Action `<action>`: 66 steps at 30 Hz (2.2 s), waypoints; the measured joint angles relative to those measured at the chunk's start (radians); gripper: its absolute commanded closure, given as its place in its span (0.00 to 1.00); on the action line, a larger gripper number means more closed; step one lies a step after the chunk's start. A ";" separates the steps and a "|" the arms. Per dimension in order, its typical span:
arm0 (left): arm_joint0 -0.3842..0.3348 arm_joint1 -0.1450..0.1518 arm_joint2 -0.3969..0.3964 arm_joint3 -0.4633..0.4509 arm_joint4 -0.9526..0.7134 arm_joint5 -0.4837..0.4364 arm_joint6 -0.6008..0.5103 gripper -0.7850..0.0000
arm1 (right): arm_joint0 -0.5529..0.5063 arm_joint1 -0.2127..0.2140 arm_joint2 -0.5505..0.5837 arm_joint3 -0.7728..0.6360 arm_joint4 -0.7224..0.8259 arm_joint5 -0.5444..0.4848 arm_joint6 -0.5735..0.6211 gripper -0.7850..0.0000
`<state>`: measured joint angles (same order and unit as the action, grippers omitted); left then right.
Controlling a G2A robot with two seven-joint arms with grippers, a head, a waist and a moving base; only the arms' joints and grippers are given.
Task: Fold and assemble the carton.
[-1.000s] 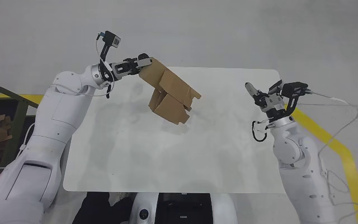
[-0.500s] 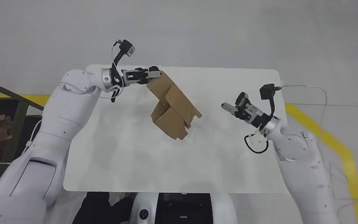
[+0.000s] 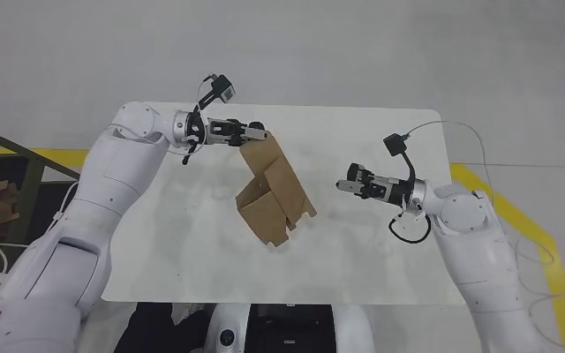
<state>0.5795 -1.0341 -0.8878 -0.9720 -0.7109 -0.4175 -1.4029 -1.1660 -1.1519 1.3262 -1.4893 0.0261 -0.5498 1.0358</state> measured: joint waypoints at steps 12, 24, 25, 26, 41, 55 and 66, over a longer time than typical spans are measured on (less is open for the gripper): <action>0.022 0.001 -0.003 -0.035 0.015 0.014 0.021 1.00 | -0.005 -0.001 -0.008 -0.005 -0.002 0.001 -0.008 0.00; 0.051 -0.005 -0.002 -0.093 0.046 0.072 0.007 1.00 | 0.083 -0.009 -0.155 0.044 0.106 -0.091 0.144 0.00; 0.052 -0.008 0.003 -0.094 0.035 0.079 -0.005 1.00 | 0.091 -0.009 -0.169 0.047 0.107 -0.087 0.149 0.00; 0.053 -0.011 0.008 -0.094 0.021 0.086 -0.019 1.00 | 0.096 -0.010 -0.179 0.047 0.108 -0.084 0.152 0.00; 0.010 -0.062 0.064 -0.012 -0.034 0.094 -0.093 1.00 | 0.163 0.017 -0.340 0.028 0.198 -0.068 0.167 0.51; 0.002 -0.082 0.061 0.019 -0.026 0.099 -0.099 1.00 | 0.214 0.063 -0.447 0.039 0.309 -0.086 0.148 0.62; 0.005 -0.088 0.052 0.011 -0.005 0.107 -0.107 0.99 | 0.265 0.097 -0.534 0.064 0.351 -0.121 0.113 0.86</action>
<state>0.5846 -1.1221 -0.8354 -0.9614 -0.7159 -0.3103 -1.5097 -0.9014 -1.0550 0.7924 -1.4252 0.3774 -0.6711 1.1493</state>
